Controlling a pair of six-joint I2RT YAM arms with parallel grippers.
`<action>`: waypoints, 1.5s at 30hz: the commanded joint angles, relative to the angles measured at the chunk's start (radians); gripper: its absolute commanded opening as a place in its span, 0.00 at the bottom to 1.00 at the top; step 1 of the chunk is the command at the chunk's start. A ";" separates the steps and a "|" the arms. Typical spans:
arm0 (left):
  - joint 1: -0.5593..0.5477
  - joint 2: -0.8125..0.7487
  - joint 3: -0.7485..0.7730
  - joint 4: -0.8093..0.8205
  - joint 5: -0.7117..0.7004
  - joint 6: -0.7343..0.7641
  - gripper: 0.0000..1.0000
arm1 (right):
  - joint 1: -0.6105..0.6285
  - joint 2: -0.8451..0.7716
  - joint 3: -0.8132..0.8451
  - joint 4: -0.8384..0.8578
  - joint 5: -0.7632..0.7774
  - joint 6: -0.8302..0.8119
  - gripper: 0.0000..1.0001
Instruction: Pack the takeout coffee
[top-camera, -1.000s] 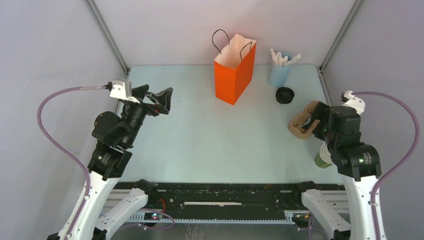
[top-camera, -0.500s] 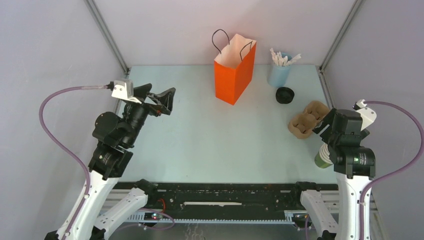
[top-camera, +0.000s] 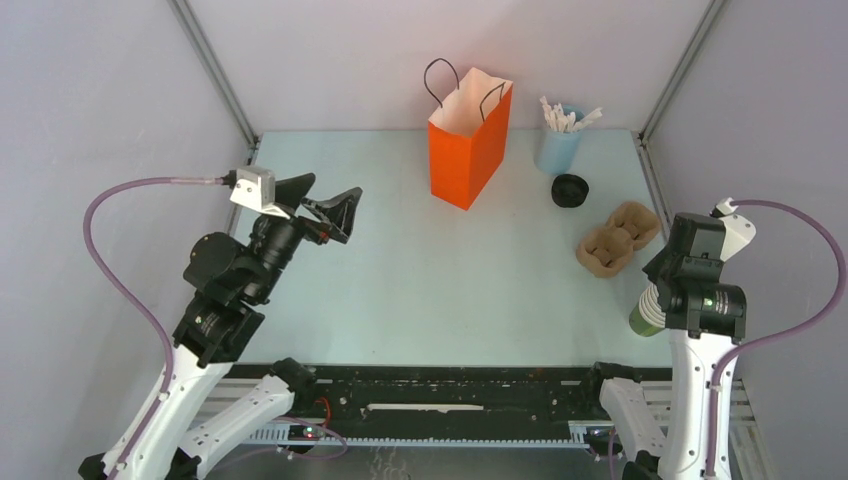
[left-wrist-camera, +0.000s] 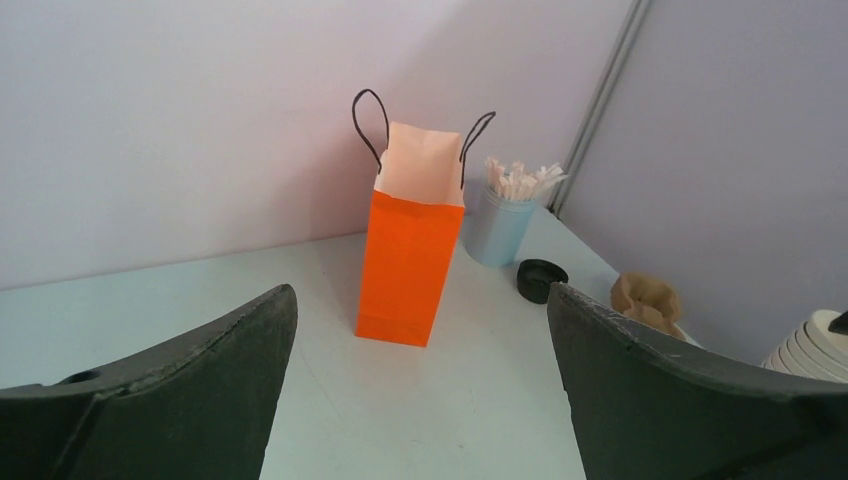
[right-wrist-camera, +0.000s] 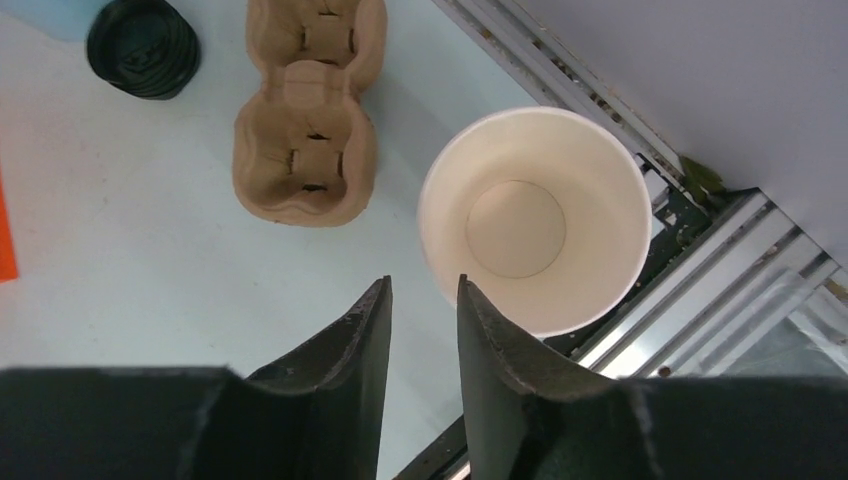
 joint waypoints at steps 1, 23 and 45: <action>-0.042 0.001 0.013 0.001 -0.035 0.042 1.00 | -0.009 0.027 -0.010 0.047 0.061 -0.015 0.43; -0.051 -0.006 0.010 0.001 -0.043 0.049 1.00 | -0.024 0.094 -0.071 0.114 0.089 -0.018 0.37; -0.051 0.002 0.003 0.007 -0.039 0.047 1.00 | 0.060 0.050 -0.048 0.090 0.248 -0.039 0.00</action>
